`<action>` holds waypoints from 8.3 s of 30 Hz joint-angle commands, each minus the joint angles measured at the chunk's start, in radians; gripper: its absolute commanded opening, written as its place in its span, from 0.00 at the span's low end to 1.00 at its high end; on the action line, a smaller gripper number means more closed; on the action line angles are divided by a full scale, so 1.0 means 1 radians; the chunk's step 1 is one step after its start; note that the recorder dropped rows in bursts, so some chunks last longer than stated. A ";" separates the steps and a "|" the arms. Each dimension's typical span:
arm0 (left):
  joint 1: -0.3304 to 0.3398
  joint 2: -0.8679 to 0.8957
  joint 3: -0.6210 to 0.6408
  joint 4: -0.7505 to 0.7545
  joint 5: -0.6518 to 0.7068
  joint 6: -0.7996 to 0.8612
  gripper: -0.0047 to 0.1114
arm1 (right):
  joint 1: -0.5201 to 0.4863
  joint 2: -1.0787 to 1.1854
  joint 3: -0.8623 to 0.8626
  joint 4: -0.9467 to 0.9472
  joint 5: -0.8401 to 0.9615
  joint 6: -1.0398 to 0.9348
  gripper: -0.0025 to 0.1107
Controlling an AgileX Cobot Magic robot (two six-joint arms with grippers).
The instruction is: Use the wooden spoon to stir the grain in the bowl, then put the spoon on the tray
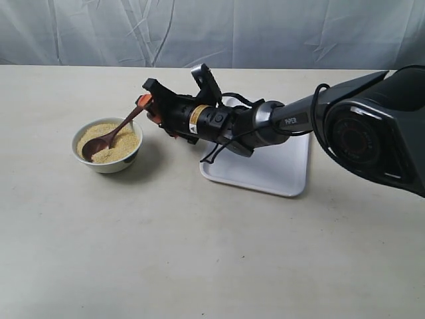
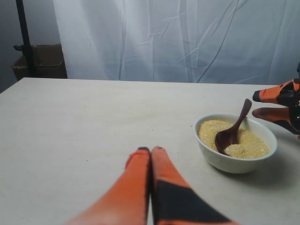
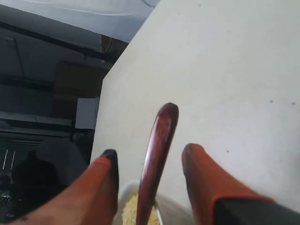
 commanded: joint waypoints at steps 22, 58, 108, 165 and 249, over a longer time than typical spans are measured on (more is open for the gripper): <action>-0.001 -0.005 0.003 0.002 -0.007 0.000 0.04 | 0.040 0.035 -0.107 -0.008 0.124 -0.001 0.42; -0.001 -0.005 0.003 0.002 -0.005 0.000 0.04 | 0.075 0.059 -0.160 0.340 -0.077 -0.431 0.02; -0.001 -0.005 0.003 0.002 -0.007 0.000 0.04 | 0.167 0.047 -0.164 0.263 -0.194 -1.148 0.02; -0.001 -0.005 0.003 0.004 -0.007 0.000 0.04 | 0.187 -0.016 -0.164 0.495 0.029 -1.302 0.02; -0.001 -0.005 0.003 0.004 -0.007 0.000 0.04 | -0.279 -0.112 -0.164 1.184 1.251 -1.981 0.14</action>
